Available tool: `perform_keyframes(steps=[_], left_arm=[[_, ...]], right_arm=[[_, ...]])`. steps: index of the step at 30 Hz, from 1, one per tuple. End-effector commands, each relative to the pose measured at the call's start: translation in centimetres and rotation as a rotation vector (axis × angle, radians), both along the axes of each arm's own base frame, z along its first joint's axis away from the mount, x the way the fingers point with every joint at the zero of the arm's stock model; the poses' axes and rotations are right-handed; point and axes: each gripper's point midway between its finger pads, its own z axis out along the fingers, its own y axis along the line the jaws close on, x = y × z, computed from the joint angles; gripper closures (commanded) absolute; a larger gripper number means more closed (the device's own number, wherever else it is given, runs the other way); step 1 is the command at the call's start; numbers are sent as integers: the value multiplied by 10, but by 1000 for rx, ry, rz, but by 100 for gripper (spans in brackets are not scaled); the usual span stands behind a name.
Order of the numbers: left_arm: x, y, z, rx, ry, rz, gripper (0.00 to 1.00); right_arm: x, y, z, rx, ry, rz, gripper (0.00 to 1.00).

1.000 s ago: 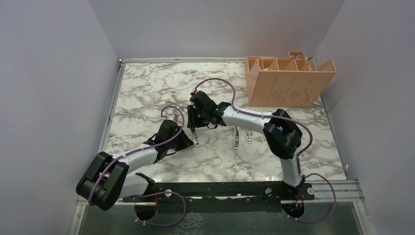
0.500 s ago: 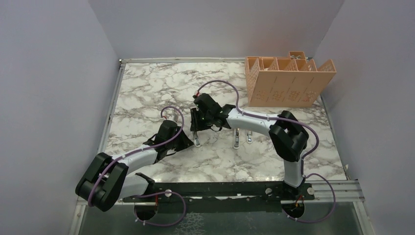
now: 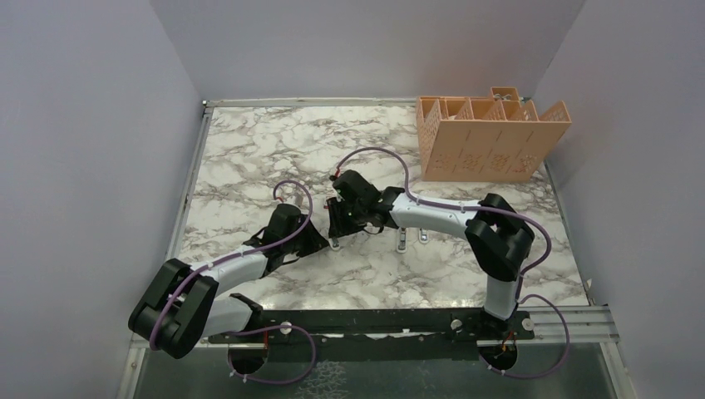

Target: Load the staples into the stapler

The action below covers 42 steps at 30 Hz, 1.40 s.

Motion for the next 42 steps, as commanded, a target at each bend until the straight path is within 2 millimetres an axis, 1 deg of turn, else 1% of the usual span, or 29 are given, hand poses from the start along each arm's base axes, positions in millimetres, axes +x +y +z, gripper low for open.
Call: perform_keyframes(steps=[1,5,7,12,18,22,24,26,28,30,33,36,40,42], left_arm=[[-1,7,-8,46,17,9,84],[1,10,-4,62,5,20,84],[1,12,-2,67,-2,26,84],[4,17,4,85,-23,46,83],[5,20,9,93,-39,57,80],[5,16,17,62,-51,50,77],[5,12,24,31,-59,48,73],[6,9,32,-1,-74,49,67],[8,7,41,-25,-93,60,61],[10,6,49,-44,-114,68,59],[12,5,53,-59,-128,69,57],[12,3,48,-57,-118,59,57],[9,-3,37,-70,-89,29,58],[8,-5,33,-76,-81,18,58]], right_arm=[[-19,-4,7,-8,9,50,63],[-27,-5,4,-29,7,83,66],[-29,-7,2,-42,6,91,65],[-31,-9,0,-61,2,105,54],[-26,-7,16,-31,-36,78,49],[-22,-6,25,-12,-53,59,49],[-18,-8,25,-22,-59,27,52],[-15,-11,18,-53,-57,1,58],[-15,-13,9,-82,-38,-2,61],[-16,-14,-1,-105,-24,-1,63],[-18,-15,-14,-126,-7,6,66],[-22,-17,-27,-147,20,20,67],[-32,-23,-47,-188,69,36,75],[-33,-27,-53,-205,79,32,77]])
